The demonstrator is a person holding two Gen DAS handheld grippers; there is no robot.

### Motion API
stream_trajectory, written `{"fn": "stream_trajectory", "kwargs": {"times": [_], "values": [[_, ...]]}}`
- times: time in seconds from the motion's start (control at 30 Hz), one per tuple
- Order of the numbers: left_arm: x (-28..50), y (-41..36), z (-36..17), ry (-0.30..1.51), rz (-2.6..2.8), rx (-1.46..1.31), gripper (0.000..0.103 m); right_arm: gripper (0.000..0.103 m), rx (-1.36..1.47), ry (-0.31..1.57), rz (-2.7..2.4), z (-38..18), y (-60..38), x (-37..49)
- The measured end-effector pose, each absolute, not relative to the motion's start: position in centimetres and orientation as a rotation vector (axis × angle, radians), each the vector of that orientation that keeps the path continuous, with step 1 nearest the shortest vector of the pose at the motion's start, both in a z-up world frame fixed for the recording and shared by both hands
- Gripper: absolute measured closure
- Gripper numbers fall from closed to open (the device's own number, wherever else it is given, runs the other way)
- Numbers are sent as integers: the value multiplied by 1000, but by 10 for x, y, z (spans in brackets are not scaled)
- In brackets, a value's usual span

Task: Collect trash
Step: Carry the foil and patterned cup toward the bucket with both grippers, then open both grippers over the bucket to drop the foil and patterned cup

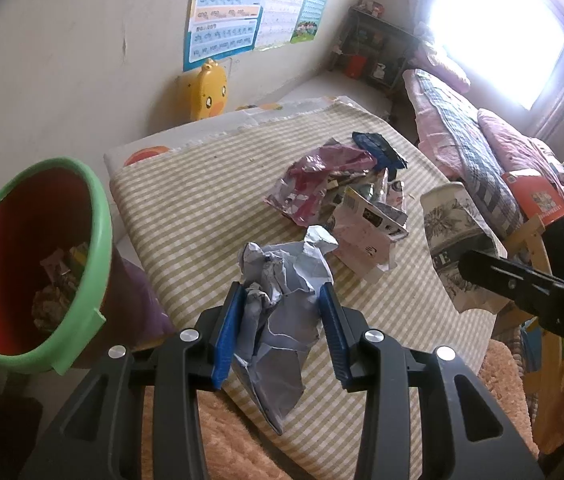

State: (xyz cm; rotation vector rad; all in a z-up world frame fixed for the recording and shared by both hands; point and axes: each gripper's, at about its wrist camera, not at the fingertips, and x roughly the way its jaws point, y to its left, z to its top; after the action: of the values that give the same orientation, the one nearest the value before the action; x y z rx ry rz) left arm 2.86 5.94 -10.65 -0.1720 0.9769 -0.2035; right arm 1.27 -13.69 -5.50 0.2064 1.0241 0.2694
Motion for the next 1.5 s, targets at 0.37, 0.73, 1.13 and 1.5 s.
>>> {"fn": "stream_trajectory", "kwargs": {"times": [0.37, 0.73, 1.13, 1.5], "values": [[30, 116, -109, 965, -49, -236, 66, 59, 184, 1039, 317, -56, -115, 13], [22, 185, -104, 918, 135, -283, 66, 59, 126, 1035, 424, -50, -63, 18], [7, 266, -124, 943, 341, -341, 66, 59, 102, 1104, 600, -66, 29, 46], [28, 285, -129, 935, 362, -333, 63, 59, 133, 1126, 706, -68, 106, 87]]}}
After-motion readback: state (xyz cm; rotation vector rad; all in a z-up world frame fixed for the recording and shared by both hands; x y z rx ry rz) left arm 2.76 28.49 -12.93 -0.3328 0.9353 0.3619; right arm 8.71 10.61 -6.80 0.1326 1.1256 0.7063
